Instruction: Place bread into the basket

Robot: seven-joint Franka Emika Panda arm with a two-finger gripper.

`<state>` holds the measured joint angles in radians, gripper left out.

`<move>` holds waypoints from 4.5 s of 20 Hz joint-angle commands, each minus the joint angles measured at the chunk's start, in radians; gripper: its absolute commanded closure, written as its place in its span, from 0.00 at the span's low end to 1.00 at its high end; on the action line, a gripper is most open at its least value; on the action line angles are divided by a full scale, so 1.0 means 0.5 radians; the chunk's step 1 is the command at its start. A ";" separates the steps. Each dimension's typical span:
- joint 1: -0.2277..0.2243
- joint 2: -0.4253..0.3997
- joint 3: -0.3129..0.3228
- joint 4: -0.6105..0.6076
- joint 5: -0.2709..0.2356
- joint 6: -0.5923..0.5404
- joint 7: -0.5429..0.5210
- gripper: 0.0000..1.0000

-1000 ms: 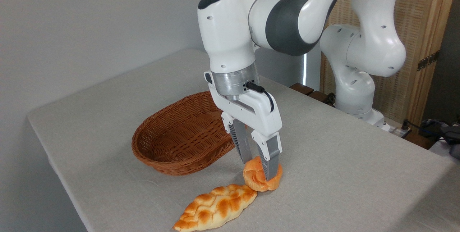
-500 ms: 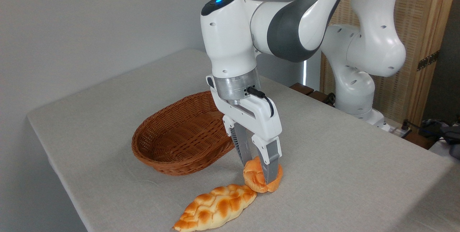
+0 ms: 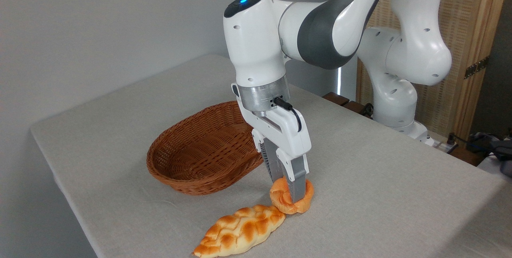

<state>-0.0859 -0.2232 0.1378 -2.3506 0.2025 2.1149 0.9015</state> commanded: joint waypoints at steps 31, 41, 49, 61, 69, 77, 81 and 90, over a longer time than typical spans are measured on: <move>-0.034 -0.014 -0.103 0.682 -0.561 -0.677 -0.057 0.72; -0.037 0.244 -0.330 0.780 -0.929 -0.279 -0.486 0.65; -0.040 0.333 -0.414 0.768 -0.911 -0.152 -0.530 0.55; -0.040 0.388 -0.469 0.756 -0.831 -0.171 -0.539 0.00; -0.037 0.388 -0.466 0.756 -0.828 -0.174 -0.536 0.00; -0.037 0.342 -0.472 0.795 -0.627 -0.177 -0.533 0.00; -0.034 0.336 -0.450 0.933 -0.583 -0.308 -0.536 0.00; 0.000 0.324 -0.245 1.299 -0.500 -0.766 -0.542 0.00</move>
<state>-0.0854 -0.0681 -0.0343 -1.7765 -0.0545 1.8075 0.6451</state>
